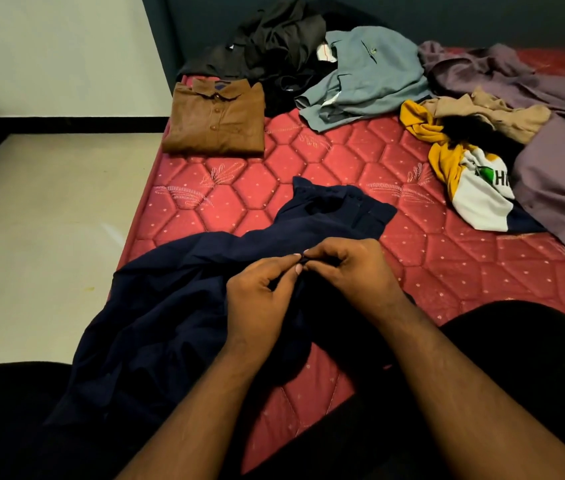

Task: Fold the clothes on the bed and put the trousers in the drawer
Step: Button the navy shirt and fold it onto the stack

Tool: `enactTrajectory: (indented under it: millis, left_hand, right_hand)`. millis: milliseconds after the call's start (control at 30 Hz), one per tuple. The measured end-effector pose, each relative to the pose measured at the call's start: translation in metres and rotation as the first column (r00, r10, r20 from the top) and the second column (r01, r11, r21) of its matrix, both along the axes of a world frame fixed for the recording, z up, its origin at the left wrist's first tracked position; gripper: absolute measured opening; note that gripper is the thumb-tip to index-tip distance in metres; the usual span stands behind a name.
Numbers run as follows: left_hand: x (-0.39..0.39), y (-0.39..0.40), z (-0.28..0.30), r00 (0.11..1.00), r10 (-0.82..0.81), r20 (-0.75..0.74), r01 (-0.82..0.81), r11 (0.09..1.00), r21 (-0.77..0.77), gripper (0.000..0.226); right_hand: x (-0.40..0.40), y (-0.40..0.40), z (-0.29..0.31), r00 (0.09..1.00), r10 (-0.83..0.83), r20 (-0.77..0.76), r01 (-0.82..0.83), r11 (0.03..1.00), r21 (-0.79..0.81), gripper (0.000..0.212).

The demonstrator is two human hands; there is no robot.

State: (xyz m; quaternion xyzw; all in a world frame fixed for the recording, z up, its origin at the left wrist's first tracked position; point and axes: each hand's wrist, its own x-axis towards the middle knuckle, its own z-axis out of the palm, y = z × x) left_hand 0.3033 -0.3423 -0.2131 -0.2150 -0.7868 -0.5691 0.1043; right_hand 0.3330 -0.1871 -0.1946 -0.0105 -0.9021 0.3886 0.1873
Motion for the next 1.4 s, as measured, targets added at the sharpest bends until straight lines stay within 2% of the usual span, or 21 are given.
enactTrajectory:
  millis: [133,233,367,400,467,533,600,667,700,767,833,867,933,967,1033,1100,1133,1200,1267,1333,1400]
  left_hand:
    - [0.001,-0.001,-0.006,0.999,-0.028,-0.032,0.028,1.000,-0.011,0.020]
    - [0.003,-0.001,-0.010,0.999,-0.033,-0.025,0.033,0.999,-0.008,0.020]
    - [0.000,0.001,-0.003,0.934,-0.152,0.324,0.098,0.979,0.177,0.021]
    - [-0.001,0.002,-0.001,0.904,-0.194,0.381,0.133,0.975,0.179,0.020]
    - [-0.005,0.000,-0.002,0.887,-0.229,0.401,0.235,0.971,0.034,0.015]
    - [-0.010,-0.005,-0.003,0.869,-0.258,0.422,0.351,0.923,-0.158,0.034]
    - [-0.018,-0.013,0.004,0.798,-0.323,0.509,0.466,0.866,-0.180,0.044]
    - [-0.033,-0.021,0.014,0.721,-0.320,0.615,0.525,0.831,-0.183,0.045]
    - [-0.044,-0.025,0.015,0.722,-0.283,0.632,0.520,0.824,-0.225,0.042]
    - [-0.073,-0.035,0.011,0.804,-0.172,0.569,0.475,0.762,-0.441,0.037]
    - [-0.101,-0.047,0.006,0.906,-0.100,0.412,0.358,0.702,-0.616,0.075]
    - [-0.109,-0.051,0.006,0.939,-0.064,0.337,0.274,0.733,-0.623,0.090]
    - [-0.117,-0.058,0.004,0.968,0.021,0.249,0.127,0.815,-0.566,0.099]
    - [-0.116,-0.060,0.001,0.979,0.033,0.201,0.083,0.835,-0.544,0.098]
    - [-0.107,-0.067,-0.012,0.997,-0.025,0.070,0.057,0.866,-0.496,0.083]
    - [-0.095,-0.076,-0.026,0.987,-0.151,0.048,0.156,0.882,-0.444,0.059]
    - [-0.089,-0.081,-0.030,0.975,-0.197,0.103,0.222,0.873,-0.435,0.053]
    - [-0.078,-0.094,-0.037,0.939,-0.240,0.247,0.332,0.819,-0.467,0.071]
    - [-0.069,-0.103,-0.040,0.909,-0.267,0.319,0.409,0.719,-0.562,0.104]
    - [-0.059,-0.110,-0.035,0.874,-0.205,0.441,0.474,0.563,-0.678,0.118]
    - [-0.050,-0.117,-0.025,0.833,-0.117,0.541,0.538,0.406,-0.739,0.128]
  right_hand:
    - [-0.001,-0.002,-0.001,0.995,-0.032,0.092,0.029,0.999,0.037,0.008]
    - [0.003,-0.007,-0.002,0.994,-0.069,0.082,0.056,0.987,0.153,0.024]
    - [0.005,-0.015,-0.003,0.986,-0.123,-0.114,0.161,0.883,0.441,0.021]
    - [0.005,-0.016,-0.002,0.979,-0.137,-0.150,0.193,0.853,0.484,0.019]
    - [0.003,-0.015,-0.001,0.977,-0.133,-0.167,0.201,0.830,0.521,0.015]
    - [0.002,-0.011,-0.002,0.997,-0.044,-0.067,0.069,0.894,0.442,0.013]
    - [0.002,-0.005,0.000,0.995,0.077,0.068,-0.092,0.963,0.254,0.013]
    - [0.003,0.004,0.004,0.980,0.120,0.158,-0.141,0.982,0.127,0.013]
    - [0.004,0.008,0.006,0.974,0.142,0.177,-0.159,0.984,0.081,0.012]
    - [0.006,0.017,0.011,0.946,0.199,0.254,-0.222,0.973,0.063,0.008]
    - [0.010,0.028,0.011,0.845,0.195,0.499,-0.322,0.929,0.182,0.024]
    - [0.013,0.033,0.008,0.747,0.163,0.644,-0.390,0.893,0.226,0.028]
    - [0.017,0.039,0.001,0.556,0.130,0.821,-0.466,0.866,0.179,0.021]
    - [0.018,0.038,0.000,0.521,0.139,0.842,-0.444,0.887,0.128,0.027]
    - [0.014,0.033,0.004,0.652,0.158,0.741,-0.325,0.942,0.085,0.037]
    - [0.006,0.024,0.005,0.840,0.134,0.526,-0.183,0.982,0.041,0.018]
    - [0.001,0.015,0.006,0.887,0.135,0.442,-0.159,0.987,0.018,0.010]
    - [-0.003,-0.001,0.001,0.870,0.200,0.451,-0.251,0.966,0.056,0.029]
    - [-0.001,-0.015,-0.007,0.731,0.261,0.630,-0.414,0.904,0.106,0.037]
    - [0.003,-0.014,-0.008,0.584,0.238,0.776,-0.467,0.881,0.081,0.026]
    - [0.007,-0.007,-0.004,0.511,0.184,0.840,-0.459,0.884,0.085,0.020]
